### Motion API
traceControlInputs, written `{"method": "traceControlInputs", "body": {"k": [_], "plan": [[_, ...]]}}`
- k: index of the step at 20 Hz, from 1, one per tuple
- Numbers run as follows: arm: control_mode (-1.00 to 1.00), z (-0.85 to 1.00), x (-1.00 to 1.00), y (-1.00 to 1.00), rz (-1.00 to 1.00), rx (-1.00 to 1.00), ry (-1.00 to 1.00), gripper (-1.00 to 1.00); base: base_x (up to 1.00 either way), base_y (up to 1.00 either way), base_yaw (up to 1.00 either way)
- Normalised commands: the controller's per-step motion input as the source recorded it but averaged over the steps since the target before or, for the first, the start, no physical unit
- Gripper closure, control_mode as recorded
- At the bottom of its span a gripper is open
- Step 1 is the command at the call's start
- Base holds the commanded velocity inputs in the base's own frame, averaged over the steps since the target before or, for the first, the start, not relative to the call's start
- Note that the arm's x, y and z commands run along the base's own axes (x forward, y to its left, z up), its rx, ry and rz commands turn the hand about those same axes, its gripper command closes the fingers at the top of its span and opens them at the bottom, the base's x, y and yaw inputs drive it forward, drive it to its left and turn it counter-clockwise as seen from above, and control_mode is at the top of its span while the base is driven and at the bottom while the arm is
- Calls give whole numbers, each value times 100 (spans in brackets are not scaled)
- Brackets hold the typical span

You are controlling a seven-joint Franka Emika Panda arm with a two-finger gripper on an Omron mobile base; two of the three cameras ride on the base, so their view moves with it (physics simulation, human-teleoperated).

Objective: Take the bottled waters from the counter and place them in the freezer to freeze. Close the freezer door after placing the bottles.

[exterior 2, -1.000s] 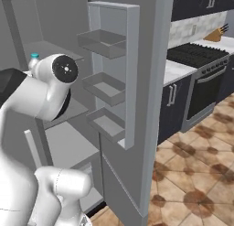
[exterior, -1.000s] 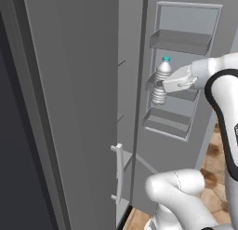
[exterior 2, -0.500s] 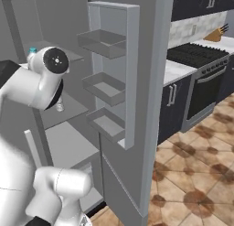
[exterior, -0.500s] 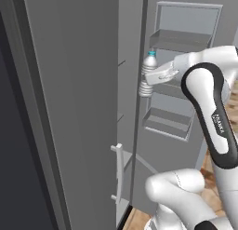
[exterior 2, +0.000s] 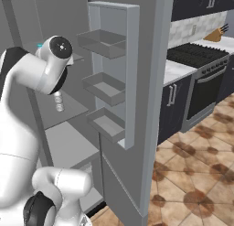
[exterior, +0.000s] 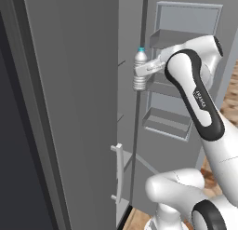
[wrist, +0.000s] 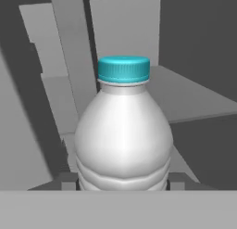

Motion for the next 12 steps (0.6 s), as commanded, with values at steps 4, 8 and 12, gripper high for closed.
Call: {"method": "traceControlInputs", "body": {"k": [4,8,12], "plan": [[-100,0,18,18,0,0,0,100,0,0,0],[-100,0,12,26,-1,0,0,100,0,0,0],[-100,0,18,21,-3,0,0,100,0,0,0]]}}
